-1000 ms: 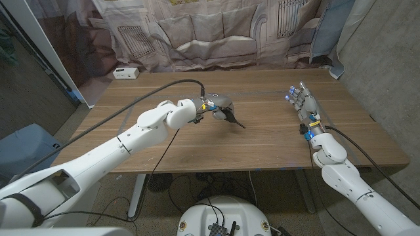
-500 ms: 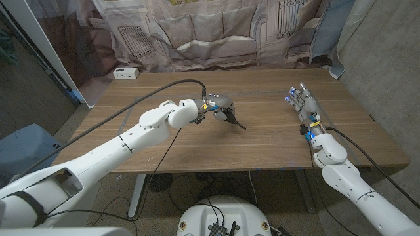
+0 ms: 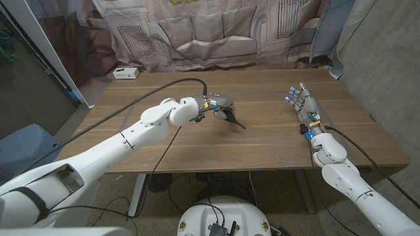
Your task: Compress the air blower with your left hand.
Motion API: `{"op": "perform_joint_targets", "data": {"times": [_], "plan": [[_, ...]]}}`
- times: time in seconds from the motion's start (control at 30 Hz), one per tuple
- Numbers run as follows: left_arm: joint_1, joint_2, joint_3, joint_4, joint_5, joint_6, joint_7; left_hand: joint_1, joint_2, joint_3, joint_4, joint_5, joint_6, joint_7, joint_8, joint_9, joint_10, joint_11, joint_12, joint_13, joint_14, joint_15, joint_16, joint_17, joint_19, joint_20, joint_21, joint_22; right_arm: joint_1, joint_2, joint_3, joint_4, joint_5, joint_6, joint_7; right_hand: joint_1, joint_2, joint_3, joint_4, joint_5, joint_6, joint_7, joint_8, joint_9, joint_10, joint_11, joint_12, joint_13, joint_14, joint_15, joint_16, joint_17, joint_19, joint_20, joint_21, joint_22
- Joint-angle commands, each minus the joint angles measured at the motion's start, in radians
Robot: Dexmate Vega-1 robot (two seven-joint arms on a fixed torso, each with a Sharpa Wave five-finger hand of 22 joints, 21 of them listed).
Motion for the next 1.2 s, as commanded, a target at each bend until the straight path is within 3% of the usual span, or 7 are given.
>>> {"op": "perform_joint_targets", "data": {"times": [0.03, 0.57, 0.7, 1.2], "plan": [[-0.021, -0.006, 0.011, 0.009, 0.031, -0.009, -0.001, -0.028, -0.021, -0.011, 0.002, -0.001, -0.02, -0.002, -0.008, 0.003, -0.018, 0.002, -0.01, 0.003, 0.015, -0.035, -0.011, 0.001, -0.02, 0.004, -0.005, 0.004, -0.004, 0.0, 0.007, -0.006, -0.004, 0.01, -0.007, 0.006, 0.009, -0.004, -0.001, 0.0, 0.005, 0.0, 0.001, 0.005, 0.012, 0.001, 0.004, 0.003, 0.009, -0.004, 0.003, 0.001, 0.002, 0.004, 0.006, 0.004], [-0.024, -0.011, 0.014, 0.017, 0.051, -0.014, 0.01, -0.055, -0.038, -0.026, 0.003, 0.003, -0.077, 0.0, -0.028, 0.004, -0.074, 0.008, -0.041, 0.01, -0.064, -0.012, -0.039, -0.005, -0.093, 0.026, -0.024, 0.002, -0.014, 0.002, 0.009, -0.006, -0.001, 0.014, -0.006, 0.006, 0.01, -0.004, -0.001, -0.001, 0.006, 0.0, 0.001, 0.005, 0.012, 0.001, 0.004, 0.003, 0.009, -0.004, 0.002, 0.001, 0.002, 0.005, 0.006, 0.004], [-0.022, -0.008, 0.014, 0.015, 0.058, -0.012, 0.01, -0.062, -0.043, -0.038, 0.002, 0.003, -0.124, -0.003, -0.038, 0.005, -0.108, 0.014, -0.058, 0.015, -0.132, 0.005, -0.051, -0.003, -0.146, 0.031, -0.041, 0.001, -0.015, 0.0, 0.007, -0.009, -0.002, 0.01, -0.005, 0.006, 0.01, -0.004, -0.001, -0.001, 0.006, 0.0, 0.0, 0.005, 0.013, 0.0, 0.004, 0.003, 0.009, -0.004, 0.002, 0.001, 0.002, 0.005, 0.006, 0.004], [-0.02, -0.002, 0.008, 0.014, 0.064, -0.011, 0.003, -0.085, -0.06, -0.081, 0.005, 0.002, -0.219, -0.001, -0.046, 0.005, -0.19, 0.018, -0.092, 0.016, -0.266, 0.042, -0.055, 0.002, -0.225, 0.037, -0.07, -0.002, -0.011, 0.001, 0.003, -0.01, -0.004, 0.002, -0.011, 0.007, 0.011, -0.004, -0.002, -0.001, 0.007, 0.0, 0.0, 0.005, 0.012, 0.001, 0.003, 0.003, 0.01, -0.005, 0.002, 0.001, 0.002, 0.005, 0.006, 0.004]]}}
